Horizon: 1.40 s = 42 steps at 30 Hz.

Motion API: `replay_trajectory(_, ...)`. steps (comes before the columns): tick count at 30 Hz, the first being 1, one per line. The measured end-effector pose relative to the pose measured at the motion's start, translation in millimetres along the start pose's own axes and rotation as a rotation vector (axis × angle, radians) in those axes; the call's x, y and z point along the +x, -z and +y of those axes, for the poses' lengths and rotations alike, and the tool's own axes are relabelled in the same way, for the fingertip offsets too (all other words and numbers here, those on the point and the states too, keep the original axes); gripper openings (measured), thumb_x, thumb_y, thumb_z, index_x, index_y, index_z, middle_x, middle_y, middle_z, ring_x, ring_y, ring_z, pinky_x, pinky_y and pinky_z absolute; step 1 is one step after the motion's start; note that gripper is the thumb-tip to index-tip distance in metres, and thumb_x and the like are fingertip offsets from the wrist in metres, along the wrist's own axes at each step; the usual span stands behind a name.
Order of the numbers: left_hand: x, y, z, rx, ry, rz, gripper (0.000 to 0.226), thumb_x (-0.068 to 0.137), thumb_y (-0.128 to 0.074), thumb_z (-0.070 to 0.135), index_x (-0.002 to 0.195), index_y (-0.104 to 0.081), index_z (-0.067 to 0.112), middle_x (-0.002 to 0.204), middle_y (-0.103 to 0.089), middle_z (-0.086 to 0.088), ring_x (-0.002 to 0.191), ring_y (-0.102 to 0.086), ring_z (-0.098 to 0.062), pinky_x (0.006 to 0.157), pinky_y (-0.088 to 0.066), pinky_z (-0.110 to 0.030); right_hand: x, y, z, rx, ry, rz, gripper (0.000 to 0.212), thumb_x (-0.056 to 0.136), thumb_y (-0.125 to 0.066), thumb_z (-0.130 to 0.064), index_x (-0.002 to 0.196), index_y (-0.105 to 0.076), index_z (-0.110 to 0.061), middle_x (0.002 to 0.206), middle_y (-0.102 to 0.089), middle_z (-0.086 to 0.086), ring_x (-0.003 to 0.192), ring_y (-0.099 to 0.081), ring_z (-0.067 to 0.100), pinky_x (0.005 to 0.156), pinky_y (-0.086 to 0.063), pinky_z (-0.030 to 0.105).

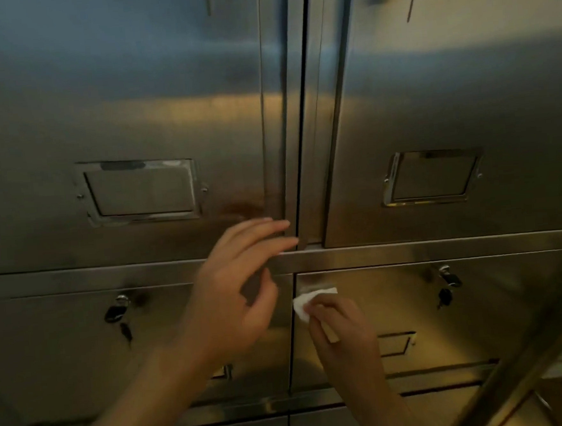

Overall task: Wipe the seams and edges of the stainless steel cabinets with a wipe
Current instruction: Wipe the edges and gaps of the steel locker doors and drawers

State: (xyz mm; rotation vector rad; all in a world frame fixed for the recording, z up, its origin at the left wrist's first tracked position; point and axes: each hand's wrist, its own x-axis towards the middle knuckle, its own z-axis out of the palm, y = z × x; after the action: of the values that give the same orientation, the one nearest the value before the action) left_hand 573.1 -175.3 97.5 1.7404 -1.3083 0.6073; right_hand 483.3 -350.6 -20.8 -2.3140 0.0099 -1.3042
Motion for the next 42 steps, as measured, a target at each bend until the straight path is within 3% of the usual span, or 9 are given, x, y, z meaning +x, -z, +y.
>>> replay_trajectory(4,-65,-17,3,-0.02,0.183,0.048,0.045,0.087,-0.06,-0.001,0.128,-0.07,0.015,0.136,-0.063,0.01,0.132,-0.057,-0.015,0.111,-0.043,-0.025,-36,-3,3,0.154,-0.172,0.047,0.019,0.09,-0.074,0.001,0.105,-0.078,-0.009,0.112,-0.068,-0.003,0.106,-0.067,0.012,0.091,-0.054,0.026)
replay_trajectory(7,-109,-35,6,-0.067,0.37,0.049,0.044,0.09,-0.062,0.016,0.132,-0.067,0.026,0.136,-0.061,0.022,0.13,-0.058,-0.005,0.107,-0.042,-0.014,-59,-6,-3,0.288,-0.261,-0.026,0.027,0.087,-0.077,0.002,0.109,-0.078,-0.013,0.117,-0.068,-0.006,0.11,-0.068,0.013,0.089,-0.057,0.026)
replay_trajectory(10,-151,-59,10,-0.154,0.616,0.039,0.053,0.086,-0.075,0.022,0.136,-0.062,0.037,0.137,-0.06,0.023,0.127,-0.06,-0.006,0.102,-0.049,-0.018,-82,-13,-3,0.473,-0.382,-0.133,0.035,0.084,-0.077,0.004,0.107,-0.079,-0.021,0.117,-0.069,-0.008,0.11,-0.069,0.015,0.087,-0.06,0.029)
replay_trajectory(15,-199,-103,19,-0.226,0.867,0.062,0.07,0.08,-0.086,0.002,0.126,-0.064,0.05,0.123,-0.069,0.017,0.11,-0.07,-0.008,0.09,-0.059,-0.025,-106,-22,1,0.815,-0.67,-0.349,0.042,0.081,-0.078,0.013,0.094,-0.082,-0.027,0.105,-0.073,-0.006,0.103,-0.071,0.017,0.084,-0.06,0.027)
replay_trajectory(20,-218,-121,25,-0.22,1.044,0.243,0.033,0.086,-0.081,0.014,0.114,-0.075,0.03,0.111,-0.076,0.008,0.1,-0.073,-0.012,0.086,-0.061,-0.034,-119,-32,16,0.851,-0.809,-0.517,0.025,0.081,-0.085,-0.006,0.09,-0.081,-0.029,0.096,-0.075,0.002,0.091,-0.072,0.022,0.077,-0.057,0.026)
replay_trajectory(27,-246,-120,20,-0.088,0.998,0.267,0.031,0.089,-0.071,-0.007,0.094,-0.081,0.022,0.1,-0.076,0.008,0.098,-0.073,-0.014,0.082,-0.057,-0.023,-136,-38,35,0.729,-0.713,-0.604,0.026,0.085,-0.078,0.004,0.091,-0.077,-0.021,0.094,-0.072,-0.008,0.09,-0.071,0.014,0.077,-0.058,0.024)
replay_trajectory(34,-274,-120,-28,0.073,0.827,0.147,0.04,0.08,-0.074,-0.019,0.089,-0.077,0.019,0.105,-0.065,0.006,0.1,-0.068,-0.018,0.084,-0.056,-0.027,-165,-67,37,0.237,-0.129,-0.472,0.012,0.093,-0.07,-0.007,0.099,-0.073,-0.017,0.108,-0.065,-0.006,0.101,-0.06,0.007,0.092,-0.044,0.014)
replay_trajectory(39,-276,-124,-75,0.127,0.641,-0.02,0.019,0.092,-0.07,0.006,0.106,-0.071,0.019,0.112,-0.06,0.004,0.098,-0.064,-0.014,0.079,-0.055,-0.03,-170,-95,44,0.234,-0.444,-0.387,0.024,0.087,-0.076,0.001,0.096,-0.073,-0.021,0.1,-0.065,-0.013,0.089,-0.064,0.006,0.076,-0.054,0.022)
replay_trajectory(42,-279,-131,-93,0.141,0.617,-0.118,0.023,0.1,-0.052,0.018,0.116,-0.068,0.02,0.117,-0.059,0.005,0.097,-0.063,-0.012,0.083,-0.048,-0.015,-171,-111,48,0.236,-0.644,-0.335,0.028,0.084,-0.079,0.0,0.092,-0.074,-0.026,0.092,-0.068,-0.017,0.081,-0.067,0.007,0.07,-0.054,0.024)
